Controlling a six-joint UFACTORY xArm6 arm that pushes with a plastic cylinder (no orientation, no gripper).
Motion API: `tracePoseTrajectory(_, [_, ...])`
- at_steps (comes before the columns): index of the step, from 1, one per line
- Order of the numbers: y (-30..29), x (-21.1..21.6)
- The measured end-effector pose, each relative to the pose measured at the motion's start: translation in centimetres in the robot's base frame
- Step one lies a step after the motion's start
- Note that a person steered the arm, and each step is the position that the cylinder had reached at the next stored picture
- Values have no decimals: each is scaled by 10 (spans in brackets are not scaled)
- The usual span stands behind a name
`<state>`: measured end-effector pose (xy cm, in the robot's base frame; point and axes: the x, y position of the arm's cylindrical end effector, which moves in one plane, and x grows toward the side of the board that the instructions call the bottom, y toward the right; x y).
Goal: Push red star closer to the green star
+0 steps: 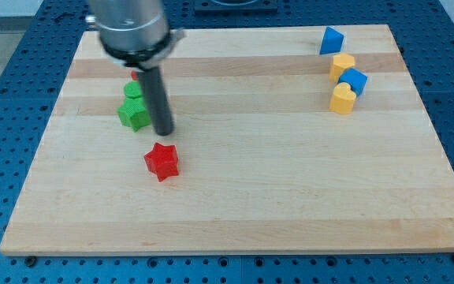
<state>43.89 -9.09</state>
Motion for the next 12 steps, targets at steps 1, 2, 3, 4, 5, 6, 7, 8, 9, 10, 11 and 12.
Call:
tracePoseTrajectory(1, [71,13])
tracePoseTrajectory(2, [102,44])
tracePoseTrajectory(3, [101,71])
tracePoseTrajectory(4, [72,74])
tracePoseTrajectory(5, [26,74])
tracePoseTrajectory(6, [14,74])
tracePoseTrajectory(7, [11,74])
tracePoseTrajectory(8, [-18,54])
tracePoseTrajectory(9, [-44,27])
tracePoseTrajectory(10, [-28,25])
tracePoseTrajectory(11, [14,39])
tracePoseTrajectory(12, [24,61])
